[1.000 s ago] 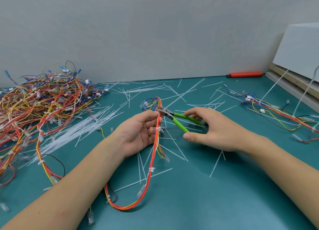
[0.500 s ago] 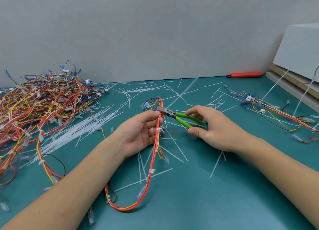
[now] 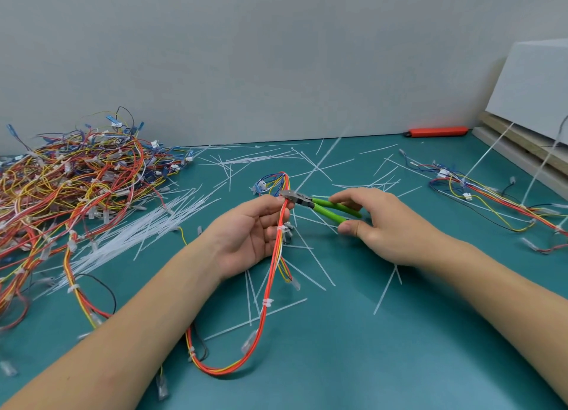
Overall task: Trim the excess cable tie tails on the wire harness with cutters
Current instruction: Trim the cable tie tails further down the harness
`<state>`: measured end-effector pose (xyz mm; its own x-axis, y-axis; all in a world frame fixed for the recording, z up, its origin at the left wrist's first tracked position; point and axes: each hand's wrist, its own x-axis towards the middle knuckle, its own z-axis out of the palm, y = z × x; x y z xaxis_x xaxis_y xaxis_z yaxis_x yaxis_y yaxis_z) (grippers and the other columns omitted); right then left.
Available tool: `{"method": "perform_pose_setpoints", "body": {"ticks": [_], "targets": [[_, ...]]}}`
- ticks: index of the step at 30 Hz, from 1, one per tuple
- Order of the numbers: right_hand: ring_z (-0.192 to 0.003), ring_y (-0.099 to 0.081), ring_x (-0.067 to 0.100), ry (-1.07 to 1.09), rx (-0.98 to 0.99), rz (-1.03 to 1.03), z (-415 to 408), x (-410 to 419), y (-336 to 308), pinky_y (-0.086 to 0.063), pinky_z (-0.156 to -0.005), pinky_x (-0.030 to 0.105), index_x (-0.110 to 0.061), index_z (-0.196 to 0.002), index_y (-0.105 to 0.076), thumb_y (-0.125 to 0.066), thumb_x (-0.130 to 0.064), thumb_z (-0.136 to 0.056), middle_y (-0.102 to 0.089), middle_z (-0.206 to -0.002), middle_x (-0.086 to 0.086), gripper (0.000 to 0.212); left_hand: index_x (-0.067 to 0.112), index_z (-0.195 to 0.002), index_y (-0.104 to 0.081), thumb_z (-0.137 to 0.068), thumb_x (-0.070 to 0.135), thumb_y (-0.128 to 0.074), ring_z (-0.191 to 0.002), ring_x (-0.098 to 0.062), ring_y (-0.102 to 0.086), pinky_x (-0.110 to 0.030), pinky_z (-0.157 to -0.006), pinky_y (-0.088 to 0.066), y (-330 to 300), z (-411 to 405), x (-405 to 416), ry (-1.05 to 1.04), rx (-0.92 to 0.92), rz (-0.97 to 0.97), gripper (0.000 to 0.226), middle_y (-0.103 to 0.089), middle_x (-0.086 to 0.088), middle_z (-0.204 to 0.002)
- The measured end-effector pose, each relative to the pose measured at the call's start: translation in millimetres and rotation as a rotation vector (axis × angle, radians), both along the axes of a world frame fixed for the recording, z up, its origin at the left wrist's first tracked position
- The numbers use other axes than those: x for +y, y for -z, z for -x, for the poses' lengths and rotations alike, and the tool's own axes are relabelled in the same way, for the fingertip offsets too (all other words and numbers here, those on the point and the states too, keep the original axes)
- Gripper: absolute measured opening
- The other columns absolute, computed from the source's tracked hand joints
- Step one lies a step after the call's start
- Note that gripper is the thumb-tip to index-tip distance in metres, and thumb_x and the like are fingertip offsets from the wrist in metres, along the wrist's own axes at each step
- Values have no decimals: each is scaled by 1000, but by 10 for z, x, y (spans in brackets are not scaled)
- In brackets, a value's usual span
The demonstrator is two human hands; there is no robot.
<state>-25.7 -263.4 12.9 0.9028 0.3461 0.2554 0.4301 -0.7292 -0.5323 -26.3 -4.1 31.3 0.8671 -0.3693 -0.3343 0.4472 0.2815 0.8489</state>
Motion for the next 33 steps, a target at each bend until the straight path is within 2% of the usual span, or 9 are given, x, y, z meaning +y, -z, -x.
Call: {"method": "perform_pose_setpoints", "body": {"ticks": [4, 8, 10, 14, 18, 22, 24, 27, 33], "targets": [[-114, -52, 3, -1, -15, -2, 12, 14, 14, -40, -98, 23, -34, -134, -59, -76, -37, -93, -61, -123, -17, 45, 12, -81, -76, -87, 20, -67, -46, -9, -46, -22, -45, -43, 0, -5, 3, -23, 15, 10, 13, -66, 1, -72], [-136, -41, 3, -43, -5, 61, 14, 10, 41, -30, -109, 21, -33, -153, -46, -69, -49, -95, -50, -148, -18, 64, 13, -72, -76, -81, 20, -69, -45, -10, -47, -23, -45, -44, -4, 3, -9, -23, 12, 8, 13, -67, 0, -72], [-137, -38, -2, -58, -10, 85, 1, -20, 25, -27, -109, 17, -35, -154, -44, -66, -53, -95, -48, -149, -21, 66, 13, -74, -76, -87, 19, -66, -45, -10, -49, -23, -46, -45, 2, -4, -4, -28, 14, 7, 18, -67, 0, -72], [-122, -44, -10, -64, -1, 80, -11, -29, 7, -26, -97, 0, -34, -149, -50, -68, -54, -93, -51, -136, -26, 63, 13, -76, -76, -83, 20, -68, -45, -10, -48, -23, -45, -45, 6, -12, -4, -24, 14, 7, 13, -66, 0, -72], [-103, -56, -11, -34, 31, 1, -9, -37, -2, -35, -82, 0, -35, -131, -62, -76, -42, -91, -65, -119, -19, 43, 12, -87, -73, -80, 21, -69, -45, -9, -47, -22, -45, -43, 13, -16, 2, -14, 8, 11, 12, -65, 2, -73], [-102, -56, -8, -27, 35, 2, 7, -10, -10, -39, -80, 9, -35, -128, -62, -77, -43, -91, -65, -112, -18, 41, 13, -88, -72, -88, 21, -65, -47, -8, -44, -22, -46, -41, 8, -16, 8, -17, 13, 6, 10, -65, 3, -73], [-102, -55, -8, -20, 37, -26, 21, 8, -9, -40, -82, 14, -37, -128, -60, -79, -48, -88, -62, -110, -21, 45, 13, -88, -71, -91, 20, -64, -47, -8, -43, -21, -46, -40, 7, -14, 8, -24, 17, 8, 11, -64, 3, -72], [-112, -48, -17, -51, 34, -1, 42, 5, 2, -38, -90, 10, -39, -140, -53, -74, -64, -84, -56, -118, -28, 65, 13, -88, -69, -93, 20, -63, -46, -8, -44, -21, -46, -41, -1, -10, 8, -32, 21, 8, 11, -64, 2, -72], [-119, -47, -13, -67, 13, 18, 37, 9, 3, -36, -92, 7, -41, -143, -51, -62, -80, -76, -56, -131, -24, 78, 13, -89, -68, -91, 20, -64, -47, -8, -44, -21, -46, -41, -2, -15, 6, -34, 30, 5, 8, -65, 3, -73]]}}
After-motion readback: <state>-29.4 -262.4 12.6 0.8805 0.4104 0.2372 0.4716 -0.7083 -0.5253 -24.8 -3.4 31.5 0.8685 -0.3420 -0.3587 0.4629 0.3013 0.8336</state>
